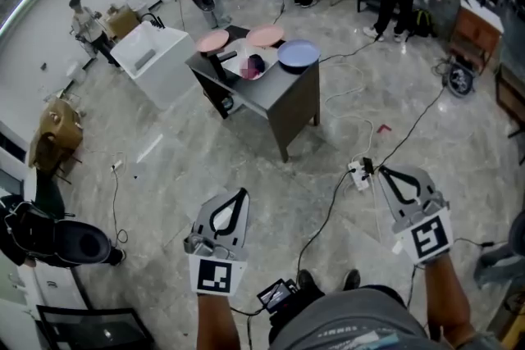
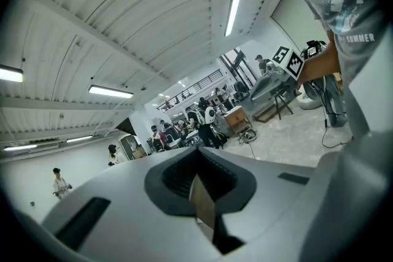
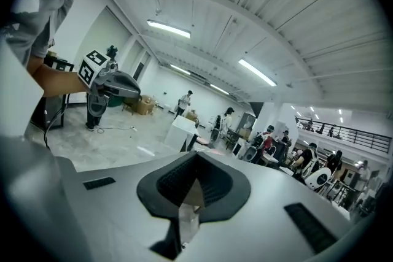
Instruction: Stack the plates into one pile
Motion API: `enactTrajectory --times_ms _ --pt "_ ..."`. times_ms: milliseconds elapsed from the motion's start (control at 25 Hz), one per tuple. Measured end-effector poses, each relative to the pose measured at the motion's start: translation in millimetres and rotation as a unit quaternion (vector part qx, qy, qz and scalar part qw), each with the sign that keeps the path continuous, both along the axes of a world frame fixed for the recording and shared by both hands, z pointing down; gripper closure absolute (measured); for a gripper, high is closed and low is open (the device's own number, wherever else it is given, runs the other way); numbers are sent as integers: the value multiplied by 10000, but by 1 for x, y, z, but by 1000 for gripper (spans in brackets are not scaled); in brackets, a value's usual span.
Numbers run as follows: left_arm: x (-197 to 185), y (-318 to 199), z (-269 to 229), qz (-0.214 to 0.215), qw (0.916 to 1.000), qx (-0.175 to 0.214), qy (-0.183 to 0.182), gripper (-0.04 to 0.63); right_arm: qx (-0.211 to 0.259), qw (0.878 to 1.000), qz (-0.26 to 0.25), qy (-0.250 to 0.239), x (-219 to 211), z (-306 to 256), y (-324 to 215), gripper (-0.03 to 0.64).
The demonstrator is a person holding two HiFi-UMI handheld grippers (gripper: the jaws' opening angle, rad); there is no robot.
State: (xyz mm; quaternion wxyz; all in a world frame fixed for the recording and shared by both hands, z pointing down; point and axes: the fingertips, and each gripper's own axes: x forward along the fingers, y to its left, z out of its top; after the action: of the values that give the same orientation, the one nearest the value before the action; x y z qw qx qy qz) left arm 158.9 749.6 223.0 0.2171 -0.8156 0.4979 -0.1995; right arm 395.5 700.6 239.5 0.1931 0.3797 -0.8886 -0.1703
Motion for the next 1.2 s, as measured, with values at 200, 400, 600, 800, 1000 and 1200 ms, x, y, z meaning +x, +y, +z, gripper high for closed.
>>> enactTrajectory --times_ms 200,400,600,800,1000,1200 --pt "-24 -10 3 127 9999 8 83 594 11 9998 188 12 -18 4 -10 588" --pt "-37 -31 18 301 9992 -170 197 594 -57 9994 335 93 -35 12 -24 588" --pt "-36 -54 22 385 9987 -184 269 594 32 9992 343 219 -39 9 -48 588" --pt "-39 -93 25 210 9994 -126 237 594 123 9996 223 158 -37 6 -96 588" --pt "-31 -139 24 16 9999 -157 49 594 105 9999 -55 97 -36 12 -144 588" --pt "-6 -183 28 -82 9998 -145 -59 594 15 9995 -328 6 -32 21 -183 588"
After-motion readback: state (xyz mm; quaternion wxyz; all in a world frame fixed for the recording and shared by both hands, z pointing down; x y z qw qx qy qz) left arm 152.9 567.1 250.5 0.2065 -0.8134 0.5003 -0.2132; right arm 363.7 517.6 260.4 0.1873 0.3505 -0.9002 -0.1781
